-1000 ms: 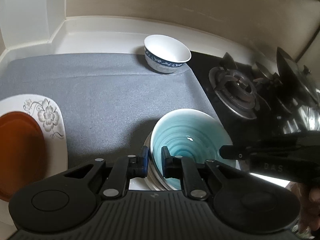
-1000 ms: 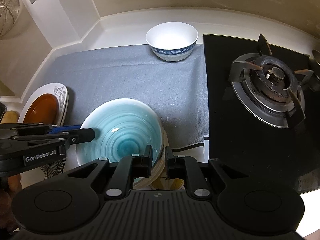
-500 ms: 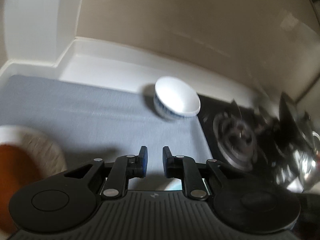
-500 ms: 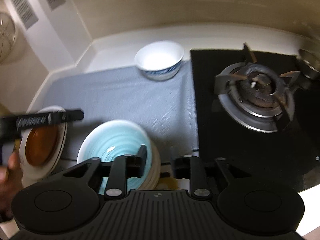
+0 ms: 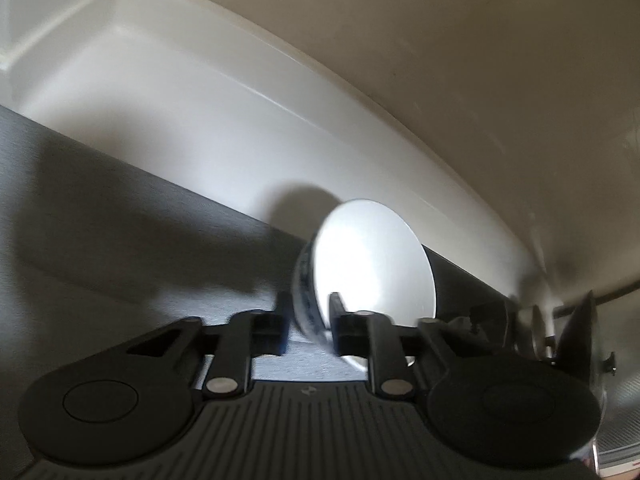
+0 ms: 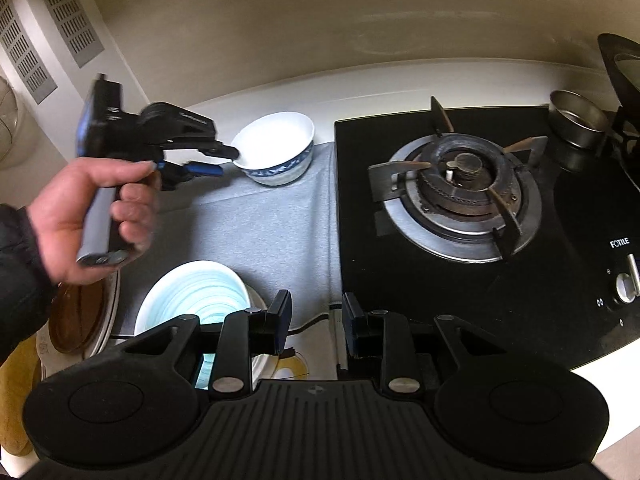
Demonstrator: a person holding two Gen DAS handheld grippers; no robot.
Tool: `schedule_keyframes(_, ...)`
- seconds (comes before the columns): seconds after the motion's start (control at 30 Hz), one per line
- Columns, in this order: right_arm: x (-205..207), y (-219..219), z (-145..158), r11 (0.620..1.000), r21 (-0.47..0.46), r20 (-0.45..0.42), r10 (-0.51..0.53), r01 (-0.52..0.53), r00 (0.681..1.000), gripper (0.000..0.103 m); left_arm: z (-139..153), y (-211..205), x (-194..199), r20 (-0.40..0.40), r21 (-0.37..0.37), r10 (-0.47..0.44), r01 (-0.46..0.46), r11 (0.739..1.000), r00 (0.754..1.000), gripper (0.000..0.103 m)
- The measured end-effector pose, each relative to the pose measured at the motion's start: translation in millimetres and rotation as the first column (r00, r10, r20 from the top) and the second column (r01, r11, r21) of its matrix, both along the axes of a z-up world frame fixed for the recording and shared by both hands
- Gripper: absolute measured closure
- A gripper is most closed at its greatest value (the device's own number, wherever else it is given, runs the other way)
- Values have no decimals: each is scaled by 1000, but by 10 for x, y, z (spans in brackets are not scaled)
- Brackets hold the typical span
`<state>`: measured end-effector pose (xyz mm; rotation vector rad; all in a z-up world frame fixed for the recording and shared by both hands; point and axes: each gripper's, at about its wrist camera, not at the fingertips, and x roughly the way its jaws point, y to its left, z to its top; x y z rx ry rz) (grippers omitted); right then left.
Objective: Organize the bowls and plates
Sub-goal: 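Move the left gripper to the blue-and-white bowl and grasp its rim, then lift the blue-and-white bowl with the left gripper toward the bowl stack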
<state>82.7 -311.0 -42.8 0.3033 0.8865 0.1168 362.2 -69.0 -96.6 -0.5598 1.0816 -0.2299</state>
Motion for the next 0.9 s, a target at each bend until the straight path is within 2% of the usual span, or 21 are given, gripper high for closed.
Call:
schedule_keyframes(0.07, 21, -25, -3, 1000, 4, 1, 4, -4, 1000, 73, 41, -29, -13, 13, 30, -27, 26, 999, 1000, 89)
schedule_keyframes(0.17, 86, -21, 8, 1000, 15, 9, 20, -20, 1000, 73, 67, 62, -135, -17, 50, -33, 34, 998, 999, 89)
schedule_keyframes(0.4, 566, 177, 46, 993, 49, 45, 109, -111, 993, 73, 211, 436, -608, -61, 122, -65, 72, 990, 996, 90)
schedule_keyframes(0.5, 861, 329, 33, 985, 50, 56, 164, -167, 985, 73, 251, 483, -800, -38, 174, -97, 102, 979, 995, 88)
schedule_keyframes(0.6, 1177, 486, -36, 976, 45, 46, 209, -211, 977, 73, 335, 417, -879, 14, 230, -86, 81, 970, 996, 82)
schedule_keyframes(0.73, 1521, 638, -163, 972, 26, 18, 232, -233, 972, 73, 408, 372, -901, 75, 265, -62, 40, 963, 995, 82)
schedule_keyframes(0.9, 1824, 715, -377, 970, 7, -42, 241, -241, 970, 73, 357, 415, -828, 75, 294, -29, 6, 956, 997, 82)
